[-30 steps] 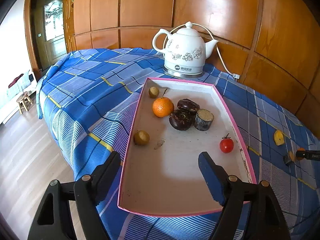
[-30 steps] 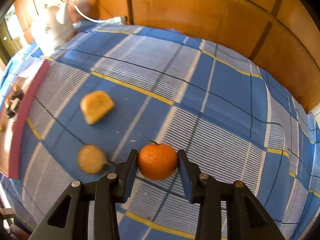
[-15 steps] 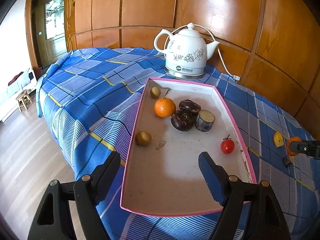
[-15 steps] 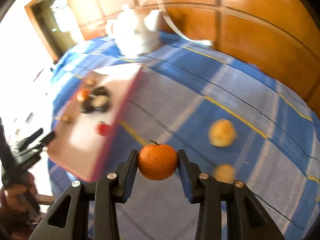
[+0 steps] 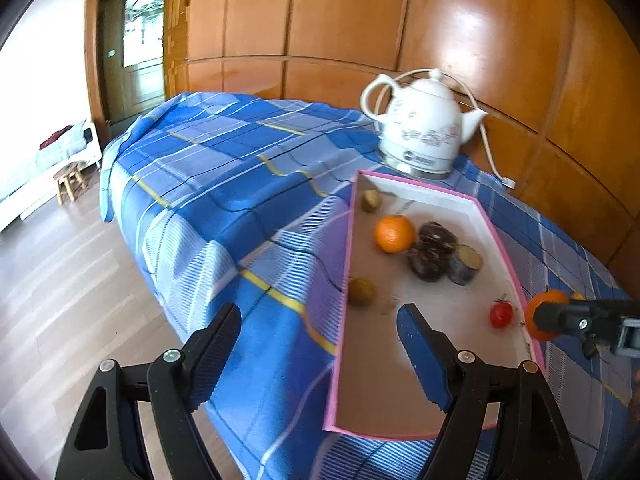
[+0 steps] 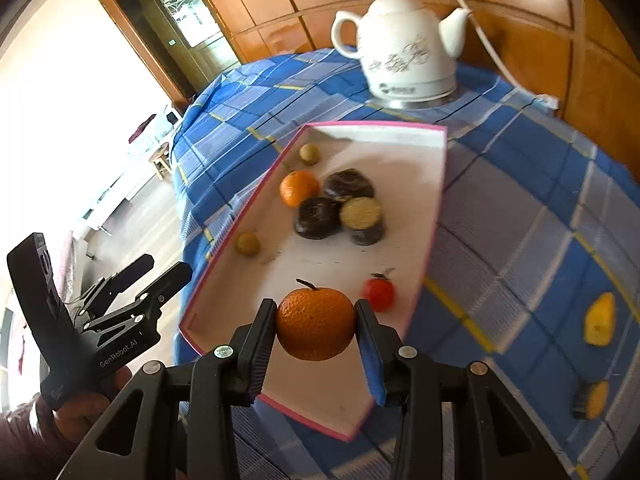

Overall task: Organize fruits
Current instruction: 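Carry the mandarin into the tray and open the right tool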

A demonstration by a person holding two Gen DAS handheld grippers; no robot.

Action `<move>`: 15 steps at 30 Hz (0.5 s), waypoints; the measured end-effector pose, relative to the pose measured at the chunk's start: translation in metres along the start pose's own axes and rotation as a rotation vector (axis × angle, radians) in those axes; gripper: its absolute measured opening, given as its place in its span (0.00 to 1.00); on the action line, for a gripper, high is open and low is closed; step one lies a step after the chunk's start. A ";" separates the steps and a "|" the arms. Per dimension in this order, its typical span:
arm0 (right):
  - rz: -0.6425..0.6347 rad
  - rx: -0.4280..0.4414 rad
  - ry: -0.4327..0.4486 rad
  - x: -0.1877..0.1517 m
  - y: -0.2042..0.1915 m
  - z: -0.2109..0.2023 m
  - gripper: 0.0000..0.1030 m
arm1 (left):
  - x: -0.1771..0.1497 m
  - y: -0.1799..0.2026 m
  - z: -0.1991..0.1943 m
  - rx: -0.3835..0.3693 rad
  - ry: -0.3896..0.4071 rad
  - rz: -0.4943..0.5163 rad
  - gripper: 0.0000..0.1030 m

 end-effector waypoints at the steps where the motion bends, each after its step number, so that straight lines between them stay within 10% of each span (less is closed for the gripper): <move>1: 0.001 0.004 -0.002 0.001 -0.003 0.004 0.39 | 0.000 -0.004 0.001 0.003 0.000 -0.008 0.78; 15: 0.183 0.121 -0.058 0.009 -0.009 0.079 0.50 | -0.010 -0.004 0.005 -0.008 -0.018 -0.004 0.78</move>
Point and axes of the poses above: each gripper's, at about its wrist camera, not at the fingertips, and z roughly the way its jaws point, y to its right, x to its top, the point moved 4 cm from there along z, roughly the way its jaws point, and after that the axes turned 9 degrees about y, right-handed, at the moved point
